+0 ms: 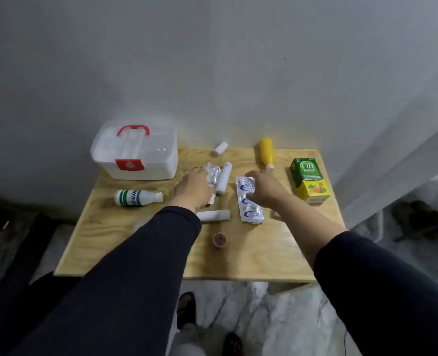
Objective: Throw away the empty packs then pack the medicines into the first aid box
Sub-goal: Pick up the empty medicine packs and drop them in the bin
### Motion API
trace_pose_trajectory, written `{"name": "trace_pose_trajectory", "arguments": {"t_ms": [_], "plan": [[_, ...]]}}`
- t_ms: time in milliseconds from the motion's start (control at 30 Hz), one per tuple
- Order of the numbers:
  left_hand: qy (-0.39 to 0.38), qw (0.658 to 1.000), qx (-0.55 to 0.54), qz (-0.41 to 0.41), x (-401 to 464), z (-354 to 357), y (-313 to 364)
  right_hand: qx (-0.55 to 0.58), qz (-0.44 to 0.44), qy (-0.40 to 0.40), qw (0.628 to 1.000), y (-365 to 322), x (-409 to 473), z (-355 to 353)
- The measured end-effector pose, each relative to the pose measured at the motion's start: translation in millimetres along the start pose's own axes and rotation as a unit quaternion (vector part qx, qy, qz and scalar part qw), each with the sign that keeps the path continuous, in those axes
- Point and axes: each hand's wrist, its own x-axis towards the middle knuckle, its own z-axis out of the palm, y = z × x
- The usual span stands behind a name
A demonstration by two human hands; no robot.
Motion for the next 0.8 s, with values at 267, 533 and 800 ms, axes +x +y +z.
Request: {"name": "trace_pose_trajectory", "arguments": {"t_ms": [267, 533, 800], "plan": [[-0.034, 0.998, -0.018, -0.041, 51, 24, -16, 0.087, 0.132, 0.013, 0.987, 9, 33, 27], [0.012, 0.989, -0.116, -0.093, 70, 37, -15, 0.089, 0.152, 0.016, 0.984, 11, 49, 29], [0.079, 0.973, -0.166, -0.139, 57, 13, -18, 0.146, 0.159, 0.105, 0.971, 5, 42, 7]]}}
